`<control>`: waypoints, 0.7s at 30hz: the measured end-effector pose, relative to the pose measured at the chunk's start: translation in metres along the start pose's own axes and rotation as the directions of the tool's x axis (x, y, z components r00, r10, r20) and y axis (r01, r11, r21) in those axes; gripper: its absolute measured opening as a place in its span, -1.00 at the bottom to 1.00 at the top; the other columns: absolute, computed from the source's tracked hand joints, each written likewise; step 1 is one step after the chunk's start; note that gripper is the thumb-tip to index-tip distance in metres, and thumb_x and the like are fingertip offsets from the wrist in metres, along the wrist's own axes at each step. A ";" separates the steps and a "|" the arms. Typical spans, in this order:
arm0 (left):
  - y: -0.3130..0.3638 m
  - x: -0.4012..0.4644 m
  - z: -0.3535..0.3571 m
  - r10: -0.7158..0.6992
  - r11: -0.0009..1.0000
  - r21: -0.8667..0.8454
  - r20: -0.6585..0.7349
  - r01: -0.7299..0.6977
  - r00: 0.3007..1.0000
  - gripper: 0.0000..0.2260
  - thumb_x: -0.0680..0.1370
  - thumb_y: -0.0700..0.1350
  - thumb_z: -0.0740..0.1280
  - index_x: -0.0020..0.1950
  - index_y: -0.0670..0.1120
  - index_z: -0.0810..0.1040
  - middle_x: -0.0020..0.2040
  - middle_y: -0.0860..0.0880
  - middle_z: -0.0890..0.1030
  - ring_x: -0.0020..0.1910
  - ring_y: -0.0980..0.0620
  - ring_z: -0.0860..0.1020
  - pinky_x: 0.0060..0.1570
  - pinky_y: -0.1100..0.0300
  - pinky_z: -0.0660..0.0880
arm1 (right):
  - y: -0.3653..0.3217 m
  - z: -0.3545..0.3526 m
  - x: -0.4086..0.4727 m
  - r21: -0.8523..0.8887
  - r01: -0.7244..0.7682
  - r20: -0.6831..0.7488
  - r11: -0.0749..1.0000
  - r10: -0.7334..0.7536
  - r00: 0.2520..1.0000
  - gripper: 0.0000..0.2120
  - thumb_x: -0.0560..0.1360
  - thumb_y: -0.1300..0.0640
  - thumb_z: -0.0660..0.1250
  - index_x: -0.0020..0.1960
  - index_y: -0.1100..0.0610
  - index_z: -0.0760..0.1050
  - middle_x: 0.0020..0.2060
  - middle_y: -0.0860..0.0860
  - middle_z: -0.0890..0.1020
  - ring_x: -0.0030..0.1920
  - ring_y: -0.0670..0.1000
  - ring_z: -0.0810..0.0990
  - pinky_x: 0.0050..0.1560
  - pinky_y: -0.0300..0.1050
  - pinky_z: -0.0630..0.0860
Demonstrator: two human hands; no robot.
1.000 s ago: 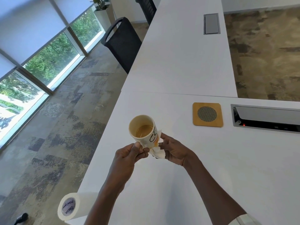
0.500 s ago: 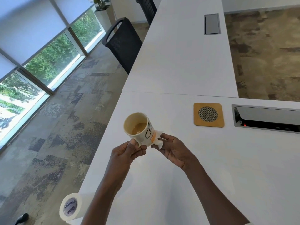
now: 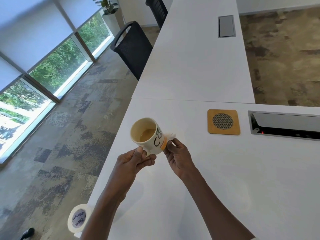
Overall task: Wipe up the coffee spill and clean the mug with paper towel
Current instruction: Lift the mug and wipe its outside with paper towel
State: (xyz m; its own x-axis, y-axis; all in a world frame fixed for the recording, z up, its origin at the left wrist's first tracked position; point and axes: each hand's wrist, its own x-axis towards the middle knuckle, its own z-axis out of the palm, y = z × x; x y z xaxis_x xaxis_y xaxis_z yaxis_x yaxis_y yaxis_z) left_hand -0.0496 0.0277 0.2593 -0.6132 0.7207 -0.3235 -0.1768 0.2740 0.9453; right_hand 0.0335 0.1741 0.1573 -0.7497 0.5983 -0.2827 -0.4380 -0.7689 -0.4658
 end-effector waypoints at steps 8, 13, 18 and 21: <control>0.007 -0.012 -0.001 0.004 1.000 0.017 0.026 -0.004 1.000 -0.63 0.61 0.15 0.26 -0.29 0.00 0.63 -0.08 -0.14 0.75 0.11 -0.16 0.71 0.29 -0.15 0.53 | 0.009 0.016 0.006 0.100 -0.021 -0.028 0.995 0.024 0.999 -0.73 0.56 0.44 0.24 0.05 0.22 0.67 0.03 0.15 0.70 0.04 0.06 0.68 -0.03 -0.16 0.63; 0.009 -0.017 -0.004 -0.006 1.000 0.019 0.004 0.006 1.000 -0.63 0.59 0.17 0.27 -0.29 0.01 0.65 -0.06 -0.16 0.75 0.10 -0.15 0.71 0.28 -0.12 0.53 | 0.020 0.022 0.004 0.114 -0.028 -0.013 0.993 0.030 0.999 -0.77 0.40 0.28 0.45 0.06 0.22 0.66 0.04 0.15 0.70 0.04 0.05 0.69 0.01 -0.13 0.64; 0.008 -0.022 -0.008 -0.009 1.000 0.008 -0.011 0.009 1.000 -0.64 0.58 0.15 0.29 -0.30 0.00 0.64 -0.04 -0.21 0.75 0.09 -0.15 0.72 0.27 -0.11 0.52 | 0.029 0.024 0.003 0.146 -0.061 0.046 0.987 0.055 0.997 -0.55 0.27 0.15 0.56 0.13 0.23 0.63 0.11 0.17 0.67 0.13 0.09 0.65 0.10 -0.07 0.62; 0.009 -0.025 -0.011 -0.014 1.000 -0.003 -0.020 0.014 1.000 -0.65 0.57 0.15 0.30 -0.31 -0.01 0.62 -0.02 -0.23 0.75 0.08 -0.17 0.72 0.26 -0.10 0.52 | 0.030 0.020 0.003 0.127 -0.059 0.052 0.990 0.052 0.997 -0.71 0.36 0.30 0.45 0.08 0.21 0.66 0.08 0.15 0.69 0.11 0.07 0.67 0.05 -0.12 0.62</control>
State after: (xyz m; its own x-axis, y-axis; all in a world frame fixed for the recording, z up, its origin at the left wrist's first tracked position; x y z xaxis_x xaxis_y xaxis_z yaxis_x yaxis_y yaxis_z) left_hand -0.0448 0.0052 0.2761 -0.6255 0.7041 -0.3363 -0.1880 0.2824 0.9407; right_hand 0.0082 0.1483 0.1590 -0.7966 0.5446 -0.2624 -0.4526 -0.8250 -0.3383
